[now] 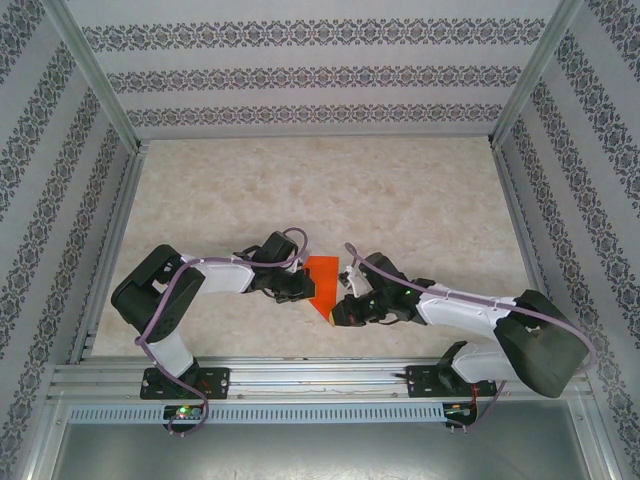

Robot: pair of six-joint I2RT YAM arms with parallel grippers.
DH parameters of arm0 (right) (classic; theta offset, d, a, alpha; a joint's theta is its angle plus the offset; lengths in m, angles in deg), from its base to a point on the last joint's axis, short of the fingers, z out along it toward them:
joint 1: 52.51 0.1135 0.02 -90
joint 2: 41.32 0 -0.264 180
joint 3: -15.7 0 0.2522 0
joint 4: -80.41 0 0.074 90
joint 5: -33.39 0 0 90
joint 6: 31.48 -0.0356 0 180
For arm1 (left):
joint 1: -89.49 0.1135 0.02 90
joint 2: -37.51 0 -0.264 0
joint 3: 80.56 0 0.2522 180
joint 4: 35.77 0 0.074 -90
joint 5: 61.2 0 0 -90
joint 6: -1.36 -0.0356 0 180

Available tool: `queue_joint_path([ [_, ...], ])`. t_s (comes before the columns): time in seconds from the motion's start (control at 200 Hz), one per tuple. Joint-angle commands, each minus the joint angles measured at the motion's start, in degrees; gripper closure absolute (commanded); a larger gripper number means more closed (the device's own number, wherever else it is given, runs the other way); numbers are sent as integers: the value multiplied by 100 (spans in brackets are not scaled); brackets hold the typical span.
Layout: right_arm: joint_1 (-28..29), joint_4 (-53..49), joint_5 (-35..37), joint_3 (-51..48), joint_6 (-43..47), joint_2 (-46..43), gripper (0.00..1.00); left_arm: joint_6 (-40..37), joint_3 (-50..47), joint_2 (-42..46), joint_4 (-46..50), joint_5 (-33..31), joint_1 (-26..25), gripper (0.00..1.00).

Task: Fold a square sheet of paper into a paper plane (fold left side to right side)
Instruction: Third fold the triangle at the center of the table.

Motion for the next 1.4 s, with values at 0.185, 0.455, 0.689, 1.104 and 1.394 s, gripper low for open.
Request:
queue_joint_path([
  [0.185, 27, 240, 550, 597, -78, 850, 100, 64, -59, -248, 246, -273, -1, 95],
  [0.455, 79, 73, 624, 749, -59, 1389, 100, 67, -15, -265, 241, -255, -8, 95],
  [0.689, 127, -357, 929, 775, -56, 1600, 100, 107, 39, -108, 217, -186, -1, 92],
  [1.104, 268, -1331, 1799, 960, -62, 1770, 100, 390, -718, 1107, -513, -259, -7, 91],
  [1.394, 357, -1540, 2052, 1046, -108, 1917, 100, 747, -1217, 1158, -1787, -9, -179, 94],
])
